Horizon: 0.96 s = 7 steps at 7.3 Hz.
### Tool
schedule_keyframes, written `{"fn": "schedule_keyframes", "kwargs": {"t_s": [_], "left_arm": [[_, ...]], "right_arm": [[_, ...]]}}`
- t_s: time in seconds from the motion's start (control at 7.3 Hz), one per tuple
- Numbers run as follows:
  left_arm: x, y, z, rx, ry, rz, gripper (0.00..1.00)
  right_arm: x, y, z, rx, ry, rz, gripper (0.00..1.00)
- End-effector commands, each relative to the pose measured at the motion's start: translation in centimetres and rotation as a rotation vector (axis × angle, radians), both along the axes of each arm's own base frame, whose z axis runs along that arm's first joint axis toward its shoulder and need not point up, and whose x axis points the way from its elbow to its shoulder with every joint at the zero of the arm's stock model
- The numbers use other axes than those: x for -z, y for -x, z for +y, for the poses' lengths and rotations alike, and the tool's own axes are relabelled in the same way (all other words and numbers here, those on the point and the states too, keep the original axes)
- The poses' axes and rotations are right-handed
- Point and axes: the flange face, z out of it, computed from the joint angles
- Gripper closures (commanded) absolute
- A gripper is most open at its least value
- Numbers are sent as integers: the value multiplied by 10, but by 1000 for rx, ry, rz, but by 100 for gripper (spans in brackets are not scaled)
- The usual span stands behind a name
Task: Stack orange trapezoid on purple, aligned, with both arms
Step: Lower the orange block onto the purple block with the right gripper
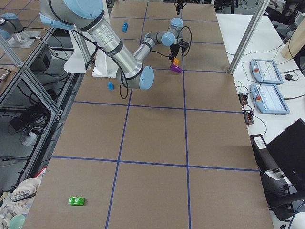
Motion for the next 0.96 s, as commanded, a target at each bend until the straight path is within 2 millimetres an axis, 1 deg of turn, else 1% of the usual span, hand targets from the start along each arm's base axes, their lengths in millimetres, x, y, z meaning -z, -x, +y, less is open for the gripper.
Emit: {"fn": "schedule_keyframes", "kwargs": {"t_s": [0.0, 0.27, 0.55, 0.82], "left_arm": [[-2, 0, -1, 0, 1, -1, 0], [-2, -1, -1, -2, 1, -1, 0], [-3, -1, -1, -2, 3, -1, 0], [-5, -1, -1, -2, 6, -2, 0]], "right_arm": [[0, 9, -2, -3, 12, 14, 100], [-2, 12, 0, 2, 12, 19, 100], [-7, 11, -2, -6, 8, 30, 100], [-8, 13, 0, 1, 4, 32, 100]]}}
